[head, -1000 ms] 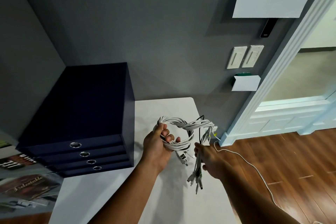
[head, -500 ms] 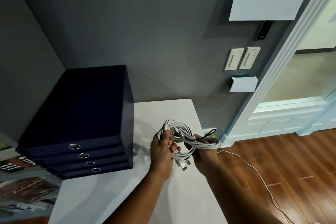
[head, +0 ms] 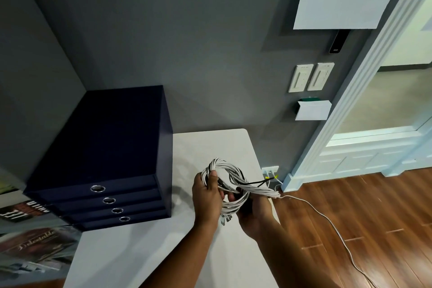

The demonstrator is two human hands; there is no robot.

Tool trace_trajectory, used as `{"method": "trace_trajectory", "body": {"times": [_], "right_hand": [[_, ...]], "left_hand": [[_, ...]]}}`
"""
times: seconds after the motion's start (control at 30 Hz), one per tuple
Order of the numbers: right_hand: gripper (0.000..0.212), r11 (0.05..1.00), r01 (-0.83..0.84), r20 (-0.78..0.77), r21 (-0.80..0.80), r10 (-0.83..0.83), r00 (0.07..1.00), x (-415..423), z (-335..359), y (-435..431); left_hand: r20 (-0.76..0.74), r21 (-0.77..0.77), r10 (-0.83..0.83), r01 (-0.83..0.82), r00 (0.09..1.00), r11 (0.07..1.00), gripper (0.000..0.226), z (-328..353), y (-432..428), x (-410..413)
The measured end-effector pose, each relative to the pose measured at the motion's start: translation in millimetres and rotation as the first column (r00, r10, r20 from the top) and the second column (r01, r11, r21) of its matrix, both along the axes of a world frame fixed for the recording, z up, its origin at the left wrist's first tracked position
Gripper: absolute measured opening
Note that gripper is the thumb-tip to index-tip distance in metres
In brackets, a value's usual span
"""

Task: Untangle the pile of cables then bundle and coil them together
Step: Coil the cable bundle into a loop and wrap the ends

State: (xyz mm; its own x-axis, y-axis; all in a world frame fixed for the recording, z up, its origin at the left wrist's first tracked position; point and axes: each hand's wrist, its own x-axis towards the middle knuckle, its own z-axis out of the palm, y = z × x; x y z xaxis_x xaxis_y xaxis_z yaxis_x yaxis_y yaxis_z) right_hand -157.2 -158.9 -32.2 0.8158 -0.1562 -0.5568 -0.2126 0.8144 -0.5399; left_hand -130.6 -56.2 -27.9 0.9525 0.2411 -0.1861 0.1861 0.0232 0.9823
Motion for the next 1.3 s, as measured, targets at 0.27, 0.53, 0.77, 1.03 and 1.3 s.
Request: {"method": "trace_trajectory", "body": {"times": [0.27, 0.53, 0.77, 1.03, 1.3], "right_hand": [[0.020, 0.998, 0.008, 0.012, 0.055, -0.009, 1.000, -2, 9, 7], [0.017, 0.995, -0.056, -0.062, 0.085, 0.061, 0.996, -1, 9, 0], [0.020, 0.898, -0.426, -0.094, -0.110, 0.417, 0.904, -10, -3, -16], [0.025, 0.839, -0.535, -0.207, -0.098, 0.509, 0.836, -32, -30, -46], [0.012, 0.410, 0.244, 0.186, -0.879, -0.176, 0.967, 21, 16, -67]], "left_hand": [[-0.009, -0.032, -0.012, 0.012, 1.000, 0.999, 0.032, 9, 0, -1], [-0.036, -0.118, 0.001, -0.006, 0.999, 0.993, 0.019, 19, 2, 3], [-0.071, -0.017, 0.055, -0.056, 0.996, 0.998, 0.019, 4, 14, 10], [-0.132, 0.023, 0.114, -0.111, 0.985, 0.994, 0.014, 1, 25, 16], [-0.100, 0.189, 0.044, -0.025, 0.994, 0.982, 0.014, -6, 29, 20]]}}
